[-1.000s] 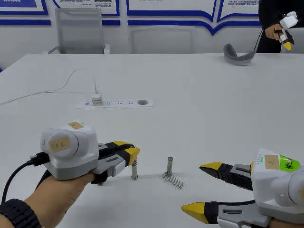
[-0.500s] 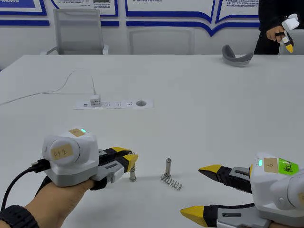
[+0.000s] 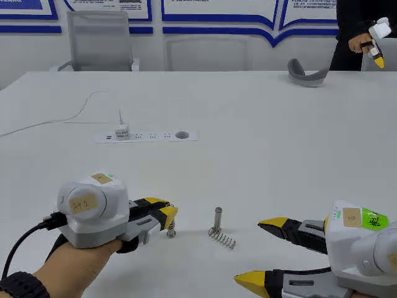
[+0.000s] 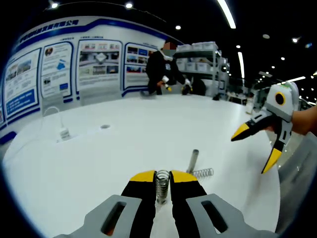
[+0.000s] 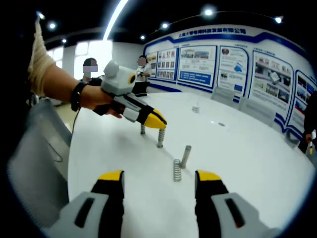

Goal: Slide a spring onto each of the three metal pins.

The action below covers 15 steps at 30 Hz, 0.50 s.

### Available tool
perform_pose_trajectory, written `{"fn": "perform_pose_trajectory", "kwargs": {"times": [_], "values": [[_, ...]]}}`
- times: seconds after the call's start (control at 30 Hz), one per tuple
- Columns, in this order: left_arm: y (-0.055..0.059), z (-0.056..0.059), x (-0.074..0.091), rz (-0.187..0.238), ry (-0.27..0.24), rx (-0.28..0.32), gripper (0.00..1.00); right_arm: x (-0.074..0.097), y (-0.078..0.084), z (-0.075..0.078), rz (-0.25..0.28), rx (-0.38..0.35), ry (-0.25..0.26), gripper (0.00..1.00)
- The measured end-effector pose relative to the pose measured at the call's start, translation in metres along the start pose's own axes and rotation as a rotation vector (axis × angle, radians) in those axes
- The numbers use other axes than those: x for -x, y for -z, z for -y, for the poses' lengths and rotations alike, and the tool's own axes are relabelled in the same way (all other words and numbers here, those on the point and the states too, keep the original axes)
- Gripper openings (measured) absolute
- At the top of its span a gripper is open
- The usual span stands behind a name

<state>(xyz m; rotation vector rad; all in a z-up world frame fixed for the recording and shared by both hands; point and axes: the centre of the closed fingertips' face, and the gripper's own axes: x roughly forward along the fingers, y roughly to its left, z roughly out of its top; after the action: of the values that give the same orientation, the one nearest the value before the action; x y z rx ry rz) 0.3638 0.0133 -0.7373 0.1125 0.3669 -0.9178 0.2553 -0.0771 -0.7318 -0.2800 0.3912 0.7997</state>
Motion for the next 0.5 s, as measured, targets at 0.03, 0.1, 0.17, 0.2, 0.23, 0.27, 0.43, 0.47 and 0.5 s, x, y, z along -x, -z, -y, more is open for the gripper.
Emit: {"fn": "perform_pose_trajectory", "kwargs": {"times": [0.03,0.1,0.17,0.2,0.23,0.27,0.43,0.47,0.5], "values": [[0.0,0.0,0.0,-0.001,0.0,-0.001,0.1,0.0,0.0,0.0,0.0,-0.001,0.0,0.59],[0.002,0.0,-0.001,-0.006,0.0,-0.001,0.1,0.0,0.0,0.0,-0.001,-0.001,0.0,0.59],[0.004,-0.001,-0.001,-0.009,-0.002,0.001,0.1,0.0,0.001,0.0,-0.002,-0.002,-0.001,0.59],[0.005,-0.001,-0.002,-0.012,-0.001,0.002,0.1,-0.001,0.001,0.0,-0.003,-0.002,-0.001,0.59],[0.005,-0.001,-0.002,-0.013,-0.001,0.001,0.1,-0.001,0.001,0.0,-0.004,-0.002,-0.001,0.59],[0.006,-0.001,-0.002,-0.017,-0.002,0.0,0.1,-0.001,0.002,0.0,-0.004,-0.002,-0.002,0.59],[0.01,-0.001,-0.003,-0.026,-0.003,0.001,0.1,-0.002,0.003,0.0,-0.007,-0.003,-0.004,0.59],[0.01,-0.001,-0.004,-0.027,-0.002,0.001,0.1,-0.002,0.003,-0.001,-0.006,-0.005,-0.005,0.59],[0.011,-0.001,-0.004,-0.028,-0.002,0.001,0.1,-0.002,0.003,-0.001,-0.007,-0.005,-0.005,0.59]]}}
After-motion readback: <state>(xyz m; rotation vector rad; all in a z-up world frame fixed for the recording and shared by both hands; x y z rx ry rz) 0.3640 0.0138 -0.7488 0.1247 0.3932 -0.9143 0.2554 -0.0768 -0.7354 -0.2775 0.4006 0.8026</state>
